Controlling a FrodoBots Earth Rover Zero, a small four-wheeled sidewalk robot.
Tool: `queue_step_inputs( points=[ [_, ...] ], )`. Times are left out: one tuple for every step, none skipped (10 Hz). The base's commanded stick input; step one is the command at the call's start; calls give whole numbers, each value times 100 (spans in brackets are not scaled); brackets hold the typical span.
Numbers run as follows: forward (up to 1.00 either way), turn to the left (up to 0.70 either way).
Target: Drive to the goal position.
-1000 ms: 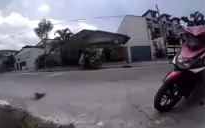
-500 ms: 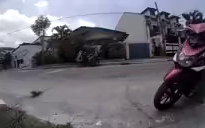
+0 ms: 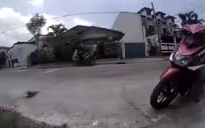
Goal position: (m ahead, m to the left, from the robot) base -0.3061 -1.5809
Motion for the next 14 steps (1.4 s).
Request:
queue_step_inputs(
  points=[
    [70,0],
    [66,0],
    [37,0],
    [0,0],
    [0,0],
    [0,0],
    [0,0],
    [0,0],
    [0,0],
    [0,0],
    [0,0],
    [0,0],
    [0,-19],
    [0,-63]
  ],
)
